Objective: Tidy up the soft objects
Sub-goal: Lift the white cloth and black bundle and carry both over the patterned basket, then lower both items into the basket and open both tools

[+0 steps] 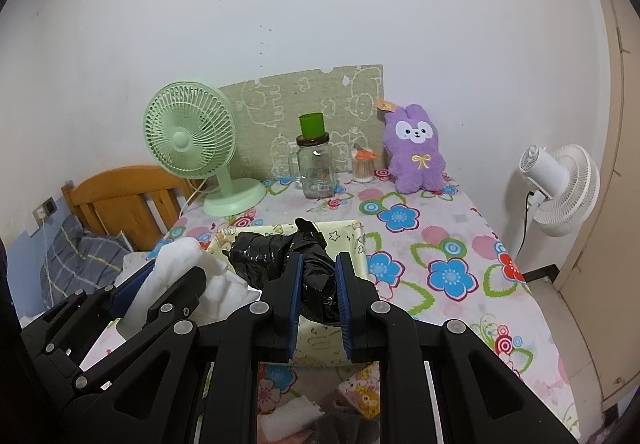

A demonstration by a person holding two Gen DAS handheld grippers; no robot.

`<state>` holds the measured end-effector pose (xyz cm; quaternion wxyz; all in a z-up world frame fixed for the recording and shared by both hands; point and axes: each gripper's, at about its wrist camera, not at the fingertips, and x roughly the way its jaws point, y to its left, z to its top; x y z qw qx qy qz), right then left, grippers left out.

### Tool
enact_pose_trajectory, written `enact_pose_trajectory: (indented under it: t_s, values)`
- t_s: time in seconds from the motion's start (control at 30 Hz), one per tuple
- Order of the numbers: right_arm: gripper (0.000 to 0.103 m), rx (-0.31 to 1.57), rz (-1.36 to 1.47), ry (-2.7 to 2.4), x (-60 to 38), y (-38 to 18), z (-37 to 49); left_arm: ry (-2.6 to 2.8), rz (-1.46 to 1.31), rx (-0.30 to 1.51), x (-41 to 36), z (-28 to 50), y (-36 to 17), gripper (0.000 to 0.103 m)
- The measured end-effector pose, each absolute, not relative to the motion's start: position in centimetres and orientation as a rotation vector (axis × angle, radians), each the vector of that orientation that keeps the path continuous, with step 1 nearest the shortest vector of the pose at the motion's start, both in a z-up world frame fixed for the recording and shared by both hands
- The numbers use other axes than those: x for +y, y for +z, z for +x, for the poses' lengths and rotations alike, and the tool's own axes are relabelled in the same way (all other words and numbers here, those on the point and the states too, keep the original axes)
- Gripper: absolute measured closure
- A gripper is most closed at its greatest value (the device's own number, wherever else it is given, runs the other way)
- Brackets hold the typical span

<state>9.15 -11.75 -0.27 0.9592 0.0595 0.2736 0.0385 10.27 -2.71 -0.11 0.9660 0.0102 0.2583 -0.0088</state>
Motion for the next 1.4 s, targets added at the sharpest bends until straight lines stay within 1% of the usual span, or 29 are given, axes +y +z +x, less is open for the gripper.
enact_pose_trajectory:
  t_s: [0.43, 0.9, 1.0, 1.03, 1.07, 1.2, 1.23, 1.27, 1.33, 1.4]
  values:
    - [0.083, 0.563, 0.115, 0.072, -11.9, -0.8, 12.8, -0.007, 0.014, 0.534, -2.7, 13.6, -0.6, 0.073]
    - [0.083, 0.569, 0.118, 0.033, -11.9, -3.2, 17.1, 0.012, 0.004, 0.586, -2.7, 18.3, -3.2, 0.071]
    - [0.083, 0.579, 0.122, 0.027, -12.0, -3.8, 17.9, 0.02, 0.008, 0.591, -2.9, 19.0, -3.7, 0.067]
    - [0.083, 0.584, 0.123, 0.026, -12.0, -4.0, 18.2, 0.027, 0.009, 0.587, -2.9, 19.1, -3.8, 0.065]
    - [0.083, 0.586, 0.121, 0.025, -12.0, -4.2, 18.4, 0.035, 0.012, 0.585, -3.0, 19.3, -4.0, 0.061]
    - [0.083, 0.605, 0.122, 0.028, -12.1, -4.9, 19.3, 0.052, 0.021, 0.608, -3.1, 20.0, -4.5, 0.06]
    - [0.083, 0.612, 0.122, 0.027, -12.1, -5.2, 19.6, 0.053, 0.025, 0.616, -3.1, 20.2, -4.7, 0.057]
    - [0.083, 0.621, 0.123, 0.029, -12.0, -5.4, 19.8, 0.048, 0.031, 0.632, -3.2, 20.5, -5.0, 0.046]
    - [0.083, 0.642, 0.134, 0.029, -12.1, -6.1, 20.4, 0.034, 0.049, 0.656, -3.4, 20.8, -5.4, 0.027]
    - [0.083, 0.657, 0.144, 0.038, -12.2, -6.5, 20.9, 0.044, 0.057, 0.643, -3.5, 20.8, -5.5, 0.026]
